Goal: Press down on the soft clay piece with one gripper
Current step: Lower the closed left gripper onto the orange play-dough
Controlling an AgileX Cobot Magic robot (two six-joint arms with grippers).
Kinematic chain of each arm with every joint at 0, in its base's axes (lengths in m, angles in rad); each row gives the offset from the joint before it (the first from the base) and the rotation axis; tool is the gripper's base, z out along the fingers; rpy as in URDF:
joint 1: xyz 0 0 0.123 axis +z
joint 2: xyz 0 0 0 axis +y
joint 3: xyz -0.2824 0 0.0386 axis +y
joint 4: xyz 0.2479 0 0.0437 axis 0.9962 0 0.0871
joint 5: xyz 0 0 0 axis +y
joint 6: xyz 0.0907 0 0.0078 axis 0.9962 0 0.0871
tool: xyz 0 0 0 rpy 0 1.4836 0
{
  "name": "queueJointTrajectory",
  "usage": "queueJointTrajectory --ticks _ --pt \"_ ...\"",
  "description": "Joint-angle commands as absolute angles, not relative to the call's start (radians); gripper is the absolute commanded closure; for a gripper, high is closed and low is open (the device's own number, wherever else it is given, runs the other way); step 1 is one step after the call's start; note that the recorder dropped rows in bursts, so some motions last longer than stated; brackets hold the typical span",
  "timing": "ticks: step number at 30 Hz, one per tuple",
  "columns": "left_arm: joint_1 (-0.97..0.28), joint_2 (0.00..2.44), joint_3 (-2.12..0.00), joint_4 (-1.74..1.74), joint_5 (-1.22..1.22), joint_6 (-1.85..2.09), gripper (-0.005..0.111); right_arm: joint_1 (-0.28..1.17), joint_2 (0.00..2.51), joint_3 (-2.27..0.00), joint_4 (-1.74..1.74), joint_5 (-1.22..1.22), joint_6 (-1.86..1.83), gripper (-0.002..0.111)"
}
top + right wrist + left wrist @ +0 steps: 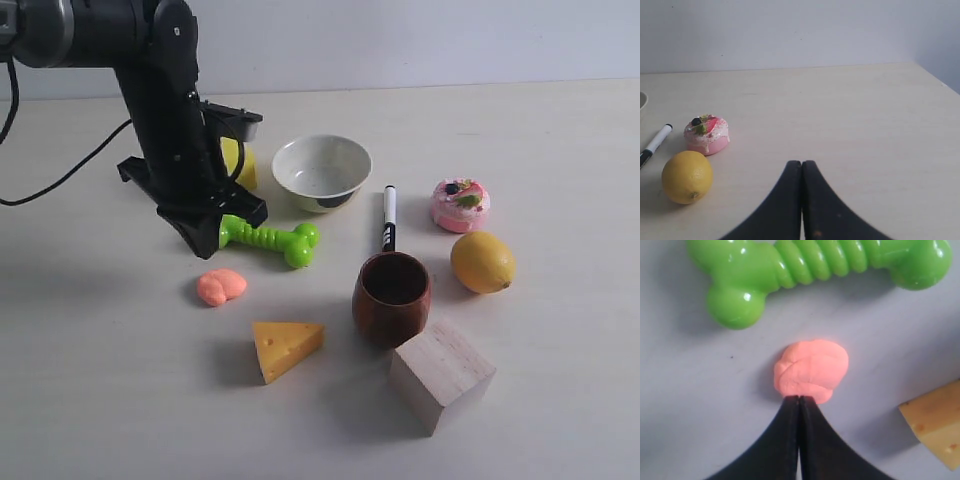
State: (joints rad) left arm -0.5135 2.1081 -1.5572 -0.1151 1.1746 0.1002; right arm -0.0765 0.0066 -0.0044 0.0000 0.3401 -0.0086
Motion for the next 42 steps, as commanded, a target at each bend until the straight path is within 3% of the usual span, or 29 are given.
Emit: queueJointTrajectory --ticks 1,14,42 --pt "-0.561 2.12 -1.562 -0.093 1.171 0.007 0.107 -0.081 0.0 0.0 -0.007 0.334 -0.007 0.108" --pt "-0.607 2.127 -1.562 -0.01 1.146 -0.246 0.107 -0.081 0.0 0.0 -0.007 0.334 -0.007 0.108" --pt "-0.607 2.156 -1.559 0.013 1.125 -0.209 0.107 -0.081 0.0 0.0 -0.007 0.334 -0.007 0.108"
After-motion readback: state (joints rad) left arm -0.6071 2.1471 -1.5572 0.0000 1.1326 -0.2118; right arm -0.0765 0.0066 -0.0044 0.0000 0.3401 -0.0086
